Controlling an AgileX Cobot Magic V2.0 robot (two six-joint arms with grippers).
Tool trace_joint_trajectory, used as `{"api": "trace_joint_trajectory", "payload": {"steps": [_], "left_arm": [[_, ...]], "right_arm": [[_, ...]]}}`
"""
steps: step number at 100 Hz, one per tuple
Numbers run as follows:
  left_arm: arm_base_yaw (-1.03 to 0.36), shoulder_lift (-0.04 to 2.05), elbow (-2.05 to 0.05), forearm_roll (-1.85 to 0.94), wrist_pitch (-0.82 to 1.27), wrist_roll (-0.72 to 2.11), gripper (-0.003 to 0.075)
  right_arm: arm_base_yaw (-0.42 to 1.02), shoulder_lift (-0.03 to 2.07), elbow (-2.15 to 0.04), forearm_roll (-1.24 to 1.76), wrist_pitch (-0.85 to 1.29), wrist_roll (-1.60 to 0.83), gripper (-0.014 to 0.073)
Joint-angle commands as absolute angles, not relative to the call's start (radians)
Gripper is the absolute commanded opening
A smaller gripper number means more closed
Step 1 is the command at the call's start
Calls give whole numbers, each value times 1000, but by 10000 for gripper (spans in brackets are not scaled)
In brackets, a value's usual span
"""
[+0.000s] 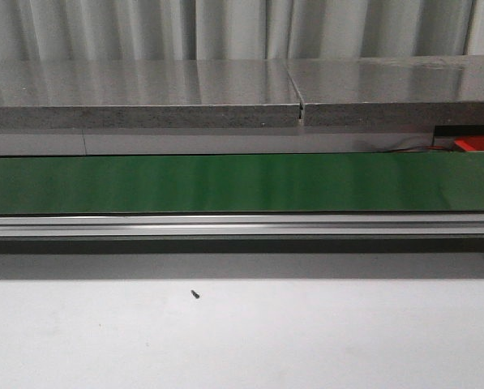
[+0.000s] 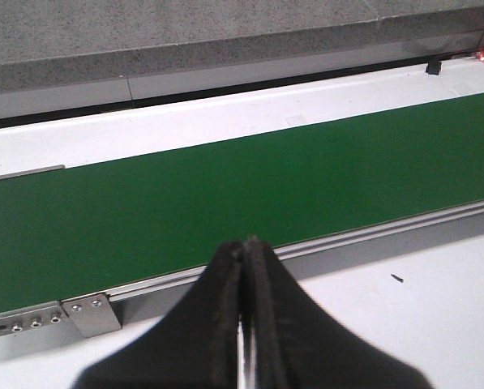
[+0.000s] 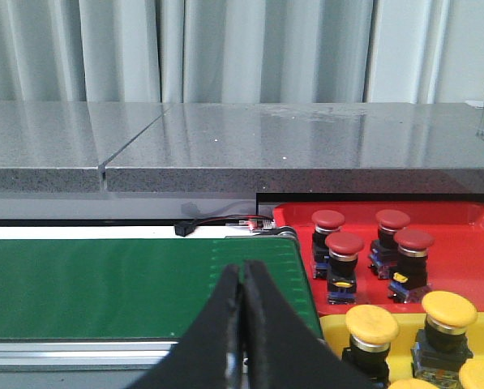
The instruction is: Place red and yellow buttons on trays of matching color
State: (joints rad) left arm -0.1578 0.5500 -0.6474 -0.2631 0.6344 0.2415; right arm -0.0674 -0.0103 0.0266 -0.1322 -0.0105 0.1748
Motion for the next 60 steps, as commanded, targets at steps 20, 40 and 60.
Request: {"api": "trace_joint_trajectory", "payload": {"steps": [20, 40, 60], "left_arm": [[-166, 555, -676, -283, 568, 241, -19], [-166, 555, -676, -283, 568, 241, -19], [-162, 552, -655, -237, 497, 241, -19]], "right_arm": [[-64, -28, 27, -146, -97, 174, -115], [-64, -28, 27, -146, -97, 174, -115], [-64, -28, 27, -146, -97, 174, -115]]}}
